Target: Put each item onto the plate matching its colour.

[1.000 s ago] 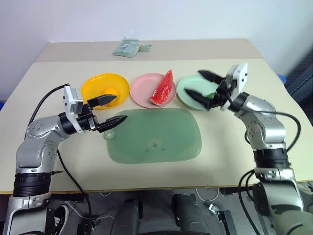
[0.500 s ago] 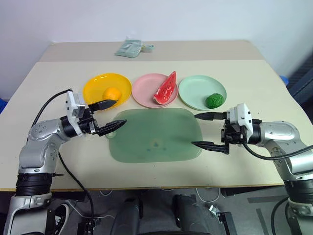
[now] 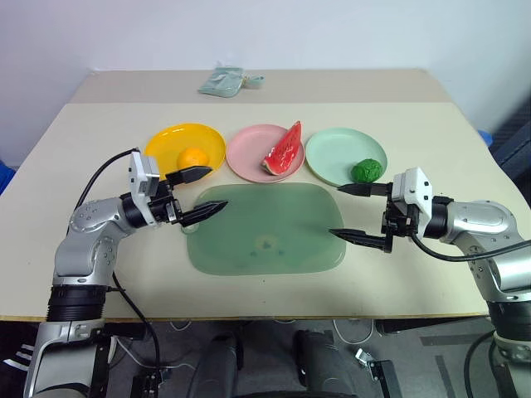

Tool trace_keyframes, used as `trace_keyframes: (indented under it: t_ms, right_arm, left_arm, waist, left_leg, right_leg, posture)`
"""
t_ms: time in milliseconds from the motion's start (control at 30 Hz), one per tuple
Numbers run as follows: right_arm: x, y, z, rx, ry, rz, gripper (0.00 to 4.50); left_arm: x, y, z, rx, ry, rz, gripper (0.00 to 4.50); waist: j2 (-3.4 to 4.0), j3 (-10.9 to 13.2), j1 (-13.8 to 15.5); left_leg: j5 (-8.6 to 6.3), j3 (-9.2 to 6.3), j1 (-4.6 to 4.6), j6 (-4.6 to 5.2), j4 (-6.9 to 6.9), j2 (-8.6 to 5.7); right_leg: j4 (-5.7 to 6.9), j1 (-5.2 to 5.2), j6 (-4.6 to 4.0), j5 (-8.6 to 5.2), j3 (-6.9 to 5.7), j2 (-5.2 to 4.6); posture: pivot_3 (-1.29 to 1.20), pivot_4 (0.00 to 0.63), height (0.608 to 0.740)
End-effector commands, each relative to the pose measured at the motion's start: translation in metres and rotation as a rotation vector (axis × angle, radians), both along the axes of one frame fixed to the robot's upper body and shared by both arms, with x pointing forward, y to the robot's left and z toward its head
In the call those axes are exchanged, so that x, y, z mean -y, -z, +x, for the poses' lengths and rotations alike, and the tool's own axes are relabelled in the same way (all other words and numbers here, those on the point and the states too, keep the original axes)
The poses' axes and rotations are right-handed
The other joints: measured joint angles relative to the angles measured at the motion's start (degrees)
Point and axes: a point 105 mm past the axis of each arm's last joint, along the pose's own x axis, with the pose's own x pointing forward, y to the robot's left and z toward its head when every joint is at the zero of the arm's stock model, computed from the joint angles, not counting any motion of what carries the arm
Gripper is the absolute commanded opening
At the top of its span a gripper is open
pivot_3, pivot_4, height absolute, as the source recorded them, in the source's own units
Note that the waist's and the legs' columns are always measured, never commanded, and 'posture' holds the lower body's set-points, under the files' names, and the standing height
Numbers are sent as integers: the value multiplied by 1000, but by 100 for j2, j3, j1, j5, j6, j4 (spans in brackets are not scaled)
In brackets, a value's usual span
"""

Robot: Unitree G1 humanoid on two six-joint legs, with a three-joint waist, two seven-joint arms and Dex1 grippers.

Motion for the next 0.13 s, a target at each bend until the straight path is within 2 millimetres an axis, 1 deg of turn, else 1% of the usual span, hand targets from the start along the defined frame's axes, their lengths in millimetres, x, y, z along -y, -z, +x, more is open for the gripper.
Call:
trace_keyframes:
  t_ms: [33, 133]
  right_arm:
    - [4, -15, 4, 55, 4, -8, 4442]
    - [4, -18, 9, 62, -5, -18, 4442]
  left_arm:
    - [3, -11, -2, 61, 1, -11, 4500]
    - [3, -7, -2, 65, -19, -10, 4500]
  waist:
    - [0, 0, -19]
    - [0, 0, -22]
  left_leg:
    - [0, 0, 0, 0, 0, 0]
    - [0, 0, 1, 0, -1, 0]
  right_leg:
    - [0, 0, 0, 0, 0, 0]
    - [0, 0, 0, 0, 0, 1]
  posture:
    - [0, 150, 740]
    - [0, 150, 740]
